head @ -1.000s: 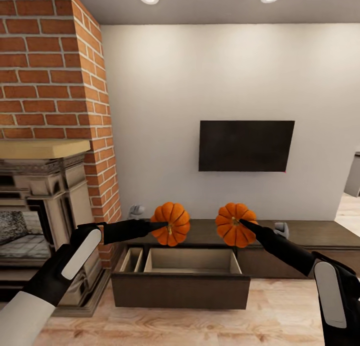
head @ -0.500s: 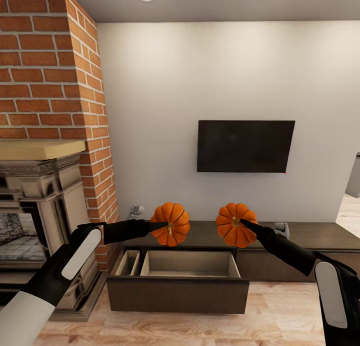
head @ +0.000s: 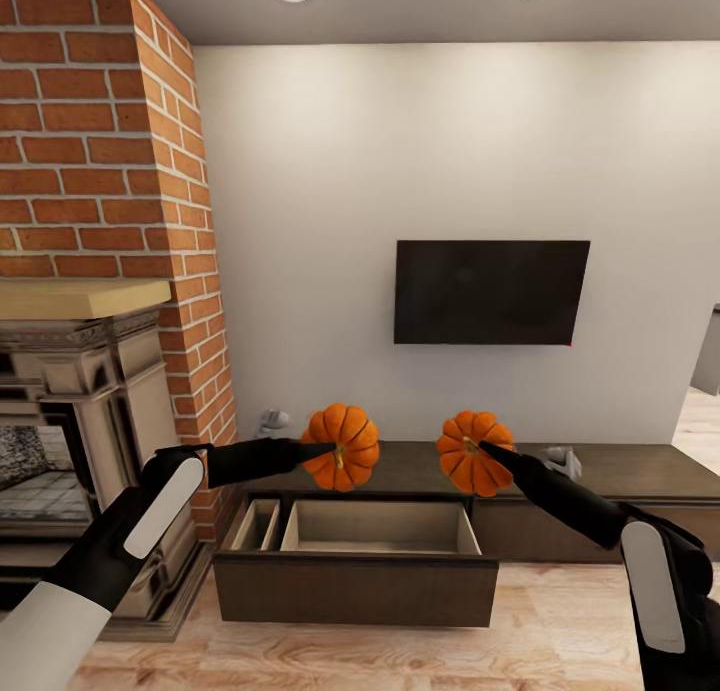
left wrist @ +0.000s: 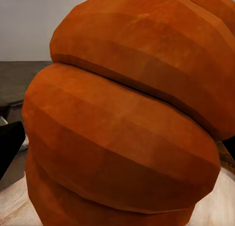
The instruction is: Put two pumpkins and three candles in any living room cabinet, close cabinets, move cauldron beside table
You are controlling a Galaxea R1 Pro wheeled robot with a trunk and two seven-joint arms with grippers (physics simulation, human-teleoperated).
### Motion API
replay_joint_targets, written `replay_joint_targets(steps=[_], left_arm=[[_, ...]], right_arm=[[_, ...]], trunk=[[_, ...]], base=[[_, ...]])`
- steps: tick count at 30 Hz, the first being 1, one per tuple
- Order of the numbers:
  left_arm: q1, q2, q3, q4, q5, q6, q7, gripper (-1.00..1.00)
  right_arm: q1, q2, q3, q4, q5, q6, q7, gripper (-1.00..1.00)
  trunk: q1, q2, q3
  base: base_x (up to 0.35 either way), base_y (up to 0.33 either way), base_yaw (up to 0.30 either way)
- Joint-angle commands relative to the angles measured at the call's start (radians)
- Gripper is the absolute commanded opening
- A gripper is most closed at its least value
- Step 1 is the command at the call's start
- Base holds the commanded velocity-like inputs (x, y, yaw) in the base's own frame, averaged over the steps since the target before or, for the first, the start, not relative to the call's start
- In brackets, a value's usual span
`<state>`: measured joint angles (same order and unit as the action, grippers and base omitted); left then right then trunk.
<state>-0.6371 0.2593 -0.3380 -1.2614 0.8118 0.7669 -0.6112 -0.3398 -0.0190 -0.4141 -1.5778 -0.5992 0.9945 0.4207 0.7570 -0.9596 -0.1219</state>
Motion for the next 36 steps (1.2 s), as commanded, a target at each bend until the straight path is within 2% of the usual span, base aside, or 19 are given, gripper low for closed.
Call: replay_joint_targets(steps=[1,2,4,5,6,7,8,9,10,11,15,17,21,23,25,27,29,31,36], left_arm=[[-0.001,0.000,-0.001,0.000,0.008,0.002,0.027,-1.00],[-0.001,0.000,-0.001,0.000,0.008,-0.002,0.046,-1.00],[-0.001,-0.001,-0.001,-0.001,0.007,-0.013,0.129,-1.00],[-0.001,-0.002,-0.002,-0.002,0.007,-0.022,0.203,-1.00],[-0.001,-0.002,-0.002,-0.002,0.007,-0.028,0.245,-1.00],[-0.001,-0.002,-0.004,-0.003,0.006,-0.044,0.334,-1.00],[-0.001,-0.002,-0.005,-0.003,0.006,-0.055,0.380,-1.00],[-0.001,-0.003,-0.007,-0.003,0.006,-0.084,0.473,-1.00],[-0.001,-0.003,-0.007,-0.004,0.006,-0.101,0.517,-1.00],[-0.001,-0.003,-0.009,-0.004,0.006,-0.137,0.601,-1.00],[-0.001,-0.004,-0.012,-0.004,0.004,-0.223,0.789,-1.00],[-0.001,-0.006,-0.020,-0.002,-0.004,-0.245,0.839,-1.00],[-0.001,-0.013,-0.053,0.008,-0.060,-0.271,0.878,-1.00],[-0.001,-0.035,-0.069,0.039,-0.098,-0.279,0.888,-1.00],[-0.002,-0.073,-0.077,0.088,-0.147,-0.283,0.893,-1.00],[-0.002,-0.133,-0.082,0.173,-0.249,-0.286,0.898,-1.00],[-0.002,-0.166,-0.083,0.213,-0.300,-0.287,0.900,-1.00],[-0.002,-0.215,-0.080,0.259,-0.373,-0.288,0.902,-1.00],[-0.003,-0.244,-0.082,0.289,-0.417,-0.286,0.905,-1.00]], right_arm=[[-0.002,0.000,0.026,0.001,-0.005,0.001,-0.035,-1.00],[-0.002,-0.001,0.043,0.002,-0.004,-0.002,-0.061,-1.00],[-0.003,-0.001,0.100,0.004,0.005,-0.011,-0.154,-1.00],[-0.005,0.000,0.138,0.006,0.018,-0.030,-0.226,-1.00],[-0.005,0.000,0.157,0.007,0.024,-0.044,-0.261,-1.00],[-0.007,0.001,0.195,0.008,0.037,-0.076,-0.331,-1.00],[-0.007,0.001,0.216,0.008,0.042,-0.092,-0.364,-1.00],[-0.007,0.002,0.259,0.010,0.050,-0.121,-0.428,-1.00],[-0.008,0.002,0.280,0.012,0.053,-0.133,-0.458,-1.00],[-0.008,0.002,0.318,0.018,0.058,-0.155,-0.517,-1.00],[-0.010,0.002,0.387,0.044,0.065,-0.232,-0.652,-1.00],[-0.010,0.002,0.412,0.058,0.066,-0.261,-0.687,-1.00],[-0.011,0.002,0.438,0.082,0.067,-0.282,-0.712,-1.00],[-0.011,0.002,0.450,0.089,0.068,-0.287,-0.718,-1.00],[-0.012,0.002,0.456,0.095,0.068,-0.290,-0.721,-1.00],[-0.013,0.002,0.459,0.108,0.068,-0.292,-0.723,-1.00],[-0.013,0.002,0.460,0.117,0.068,-0.293,-0.724,-1.00],[-0.015,0.002,0.461,0.135,0.068,-0.299,-0.724,-1.00],[-0.017,0.002,0.464,0.172,0.068,-0.334,-0.724,-1.00]], trunk=[[0.000,-0.001,-0.002],[0.000,-0.001,-0.002],[0.000,-0.001,-0.002],[0.000,-0.001,-0.002],[0.000,-0.001,-0.002],[0.000,-0.001,-0.002],[0.000,-0.001,-0.002],[0.000,-0.001,-0.002],[0.000,-0.001,-0.002],[0.000,-0.001,-0.002],[0.000,-0.001,-0.002],[0.000,-0.001,-0.002],[0.000,-0.001,-0.002],[0.000,-0.001,-0.002],[0.000,-0.001,-0.002],[0.000,-0.001,-0.002],[0.000,-0.001,-0.002],[0.000,-0.001,-0.002],[0.000,-0.001,-0.002]], base=[[0.000,0.000,0.000],[0.000,0.000,0.000],[0.000,0.000,0.000],[0.000,0.000,0.000],[0.000,0.000,0.000],[0.000,0.000,0.000],[0.000,0.000,0.000],[0.000,0.000,0.000],[0.000,0.000,0.000],[0.000,0.000,0.000],[0.000,0.000,0.000],[0.000,0.000,0.000],[0.000,0.000,0.000],[0.000,0.000,0.000],[0.000,0.000,0.000],[0.000,0.000,0.000],[0.000,0.000,0.000],[0.000,0.000,0.000],[0.000,0.000,0.000]])
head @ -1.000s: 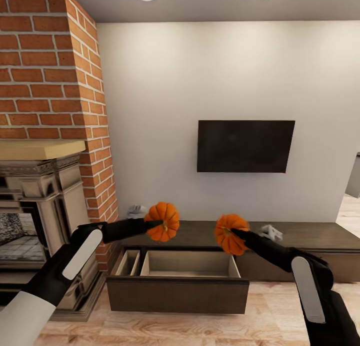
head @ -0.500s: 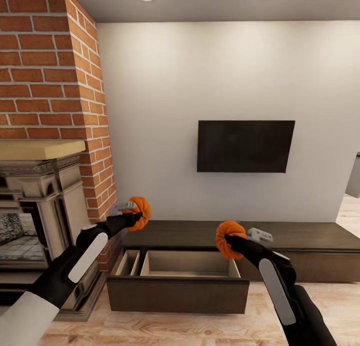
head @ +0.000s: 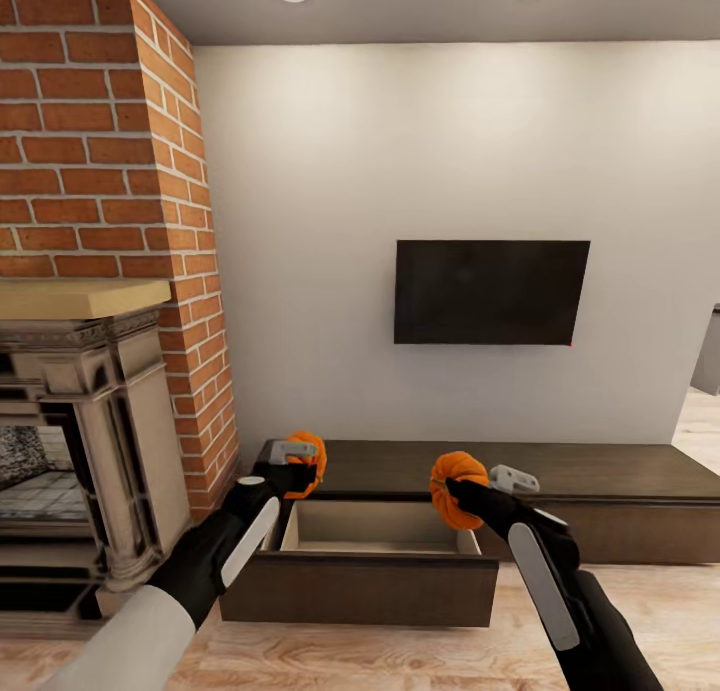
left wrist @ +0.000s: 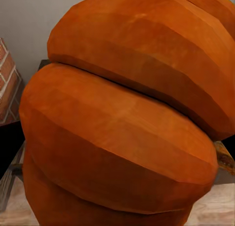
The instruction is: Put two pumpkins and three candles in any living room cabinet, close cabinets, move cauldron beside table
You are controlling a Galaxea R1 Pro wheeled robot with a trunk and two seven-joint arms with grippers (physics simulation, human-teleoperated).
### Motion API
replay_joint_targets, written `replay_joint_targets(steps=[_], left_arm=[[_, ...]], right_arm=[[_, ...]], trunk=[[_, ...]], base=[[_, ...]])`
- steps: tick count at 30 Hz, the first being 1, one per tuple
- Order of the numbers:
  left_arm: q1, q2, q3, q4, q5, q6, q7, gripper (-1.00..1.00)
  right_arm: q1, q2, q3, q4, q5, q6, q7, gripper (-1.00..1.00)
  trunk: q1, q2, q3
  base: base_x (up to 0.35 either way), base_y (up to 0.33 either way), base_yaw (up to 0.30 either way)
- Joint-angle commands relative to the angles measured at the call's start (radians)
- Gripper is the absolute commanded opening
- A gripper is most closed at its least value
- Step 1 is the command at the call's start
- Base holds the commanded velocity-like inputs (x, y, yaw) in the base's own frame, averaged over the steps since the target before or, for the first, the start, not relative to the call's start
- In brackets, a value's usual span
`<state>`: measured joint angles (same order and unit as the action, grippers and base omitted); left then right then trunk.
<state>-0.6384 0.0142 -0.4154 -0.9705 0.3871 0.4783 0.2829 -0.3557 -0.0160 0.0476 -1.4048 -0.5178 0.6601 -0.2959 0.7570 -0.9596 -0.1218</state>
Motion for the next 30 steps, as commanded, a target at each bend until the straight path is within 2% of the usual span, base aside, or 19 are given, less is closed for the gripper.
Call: replay_joint_targets(steps=[1,7,14,18,21,30], left_arm=[[-0.001,0.000,-0.005,0.000,0.006,0.004,0.011,-1.00],[-0.001,-0.007,-0.005,0.001,0.004,0.015,0.008,-1.00],[-0.001,-0.011,-0.005,-0.008,0.008,0.051,0.005,-1.00],[-0.001,-0.014,-0.005,-0.012,0.009,0.071,0.004,-1.00],[-0.001,-0.028,-0.005,-0.012,0.010,0.106,0.004,-1.00],[-0.002,-0.049,-0.005,-0.013,0.013,0.202,0.001,-1.00]], right_arm=[[-0.001,-0.001,0.003,0.002,-0.013,-0.007,-0.007,-1.00],[-0.002,-0.002,0.021,0.024,-0.013,-0.056,-0.006,-1.00],[-0.004,-0.003,0.024,0.081,-0.008,-0.067,-0.006,-1.00],[-0.005,-0.001,0.026,0.089,0.025,-0.069,-0.006,-1.00],[-0.005,0.000,0.027,0.091,0.044,-0.070,-0.006,-1.00],[-0.005,0.002,0.033,0.092,0.052,-0.071,-0.007,-1.00]], trunk=[[0.000,-0.001,-0.002],[0.000,-0.001,-0.002],[0.000,-0.001,-0.002],[0.000,-0.001,-0.002],[0.000,-0.001,-0.002],[0.000,-0.001,-0.002]], base=[[0.000,0.000,0.000],[0.001,0.000,0.000],[0.058,0.000,0.000],[0.198,0.000,0.000],[0.247,0.000,0.000],[0.063,0.000,0.000]])
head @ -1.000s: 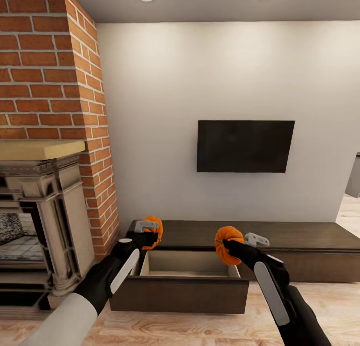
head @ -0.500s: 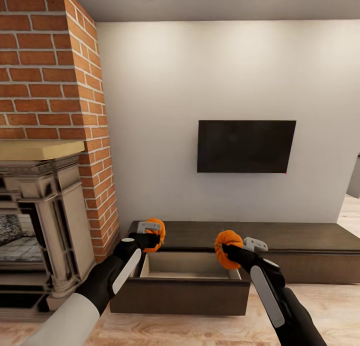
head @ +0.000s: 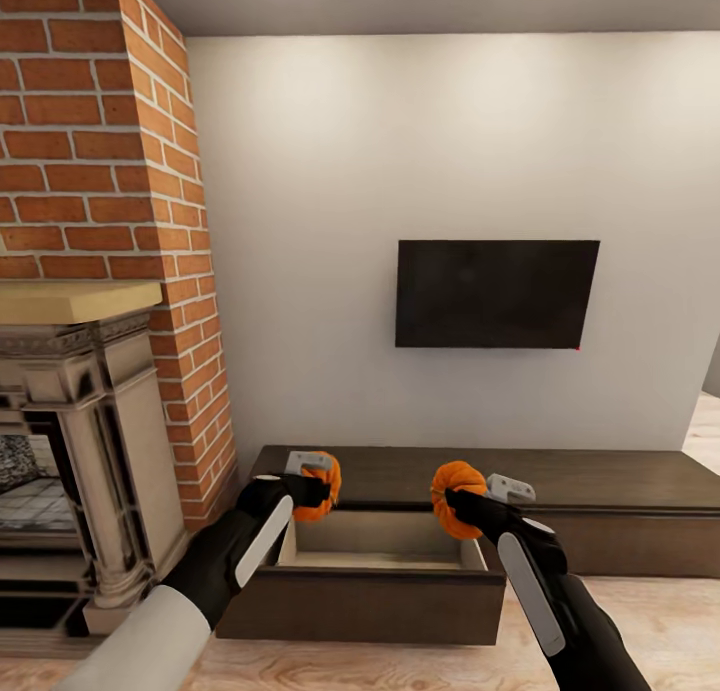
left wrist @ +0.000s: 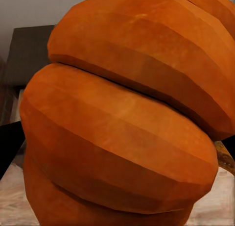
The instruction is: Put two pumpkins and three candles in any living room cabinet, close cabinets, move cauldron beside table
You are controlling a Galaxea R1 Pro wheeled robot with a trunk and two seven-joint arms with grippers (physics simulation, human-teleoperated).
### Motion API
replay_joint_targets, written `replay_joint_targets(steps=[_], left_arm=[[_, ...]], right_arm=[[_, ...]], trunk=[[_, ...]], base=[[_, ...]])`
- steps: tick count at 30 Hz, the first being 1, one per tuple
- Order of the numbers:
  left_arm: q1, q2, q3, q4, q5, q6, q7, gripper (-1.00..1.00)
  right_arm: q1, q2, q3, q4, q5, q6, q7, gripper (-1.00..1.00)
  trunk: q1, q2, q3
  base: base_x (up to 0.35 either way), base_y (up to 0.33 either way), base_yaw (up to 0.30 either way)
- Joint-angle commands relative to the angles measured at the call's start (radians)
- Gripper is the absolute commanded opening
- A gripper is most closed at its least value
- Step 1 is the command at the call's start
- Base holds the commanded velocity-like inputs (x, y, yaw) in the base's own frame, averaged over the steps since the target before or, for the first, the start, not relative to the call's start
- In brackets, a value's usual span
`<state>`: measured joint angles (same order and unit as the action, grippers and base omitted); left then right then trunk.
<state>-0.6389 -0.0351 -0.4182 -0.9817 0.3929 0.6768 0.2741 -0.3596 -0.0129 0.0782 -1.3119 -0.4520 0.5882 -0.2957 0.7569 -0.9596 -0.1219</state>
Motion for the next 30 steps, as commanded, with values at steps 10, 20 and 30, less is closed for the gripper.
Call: replay_joint_targets(steps=[10,20,30], left_arm=[[-0.002,-0.013,-0.001,-0.001,0.008,0.108,0.009,-1.00],[-0.005,-0.020,-0.002,0.006,0.019,0.157,0.010,-1.00],[-0.005,-0.022,-0.002,0.013,0.017,0.162,0.011,-1.00]], right_arm=[[-0.021,-0.001,0.010,0.037,-0.014,0.002,-0.008,-1.00],[-0.047,0.006,0.022,0.084,-0.016,0.002,-0.008,-1.00],[-0.070,0.007,0.023,0.122,-0.017,0.004,-0.007,-1.00]], trunk=[[0.000,-0.001,-0.001],[0.000,-0.001,-0.001],[0.000,-0.001,-0.001]], base=[[0.010,0.000,0.000],[0.107,0.000,0.000],[0.165,0.000,0.000]])
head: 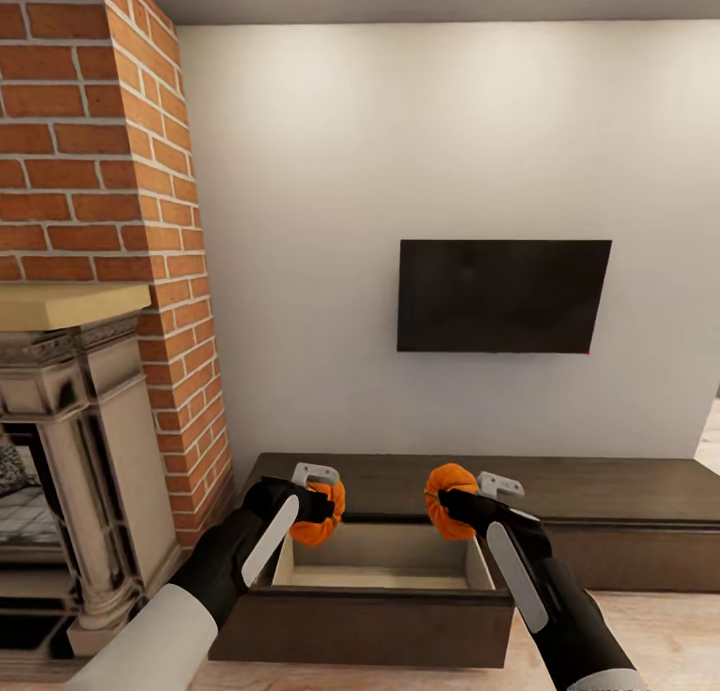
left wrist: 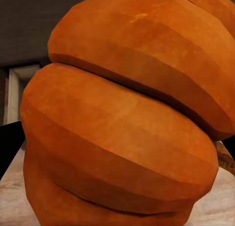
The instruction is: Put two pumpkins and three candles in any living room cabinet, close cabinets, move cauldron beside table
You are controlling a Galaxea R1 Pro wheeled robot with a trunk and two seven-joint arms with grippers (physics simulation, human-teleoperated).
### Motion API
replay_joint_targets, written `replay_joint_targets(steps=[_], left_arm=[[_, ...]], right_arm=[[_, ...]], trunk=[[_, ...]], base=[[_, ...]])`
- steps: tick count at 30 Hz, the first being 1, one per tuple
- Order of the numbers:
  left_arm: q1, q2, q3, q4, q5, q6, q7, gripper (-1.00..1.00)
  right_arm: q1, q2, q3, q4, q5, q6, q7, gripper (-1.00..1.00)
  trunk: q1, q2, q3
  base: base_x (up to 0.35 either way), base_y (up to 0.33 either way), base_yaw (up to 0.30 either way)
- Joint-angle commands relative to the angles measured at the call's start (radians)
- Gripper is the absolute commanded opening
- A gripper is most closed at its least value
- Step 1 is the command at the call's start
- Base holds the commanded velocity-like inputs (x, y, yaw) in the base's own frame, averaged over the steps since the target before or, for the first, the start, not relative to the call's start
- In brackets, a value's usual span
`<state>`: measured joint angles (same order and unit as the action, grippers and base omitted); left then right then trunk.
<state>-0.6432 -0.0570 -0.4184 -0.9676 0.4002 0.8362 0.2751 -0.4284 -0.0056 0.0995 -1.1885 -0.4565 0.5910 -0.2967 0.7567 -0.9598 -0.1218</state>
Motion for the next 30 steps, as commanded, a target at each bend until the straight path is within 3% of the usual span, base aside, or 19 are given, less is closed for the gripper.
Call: replay_joint_targets(steps=[1,30], left_arm=[[-0.001,-0.001,-0.002,0.000,0.008,0.003,0.010,-1.00],[-0.001,-0.007,-0.004,-0.003,0.005,0.003,0.006,-1.00]], right_arm=[[-0.005,-0.001,0.002,0.005,-0.013,0.001,-0.006,-1.00],[-0.049,-0.001,0.003,0.094,-0.013,0.013,-0.005,-1.00]], trunk=[[0.000,-0.001,-0.002],[0.000,-0.001,-0.002]], base=[[0.236,0.000,0.000],[0.161,0.000,0.000]])
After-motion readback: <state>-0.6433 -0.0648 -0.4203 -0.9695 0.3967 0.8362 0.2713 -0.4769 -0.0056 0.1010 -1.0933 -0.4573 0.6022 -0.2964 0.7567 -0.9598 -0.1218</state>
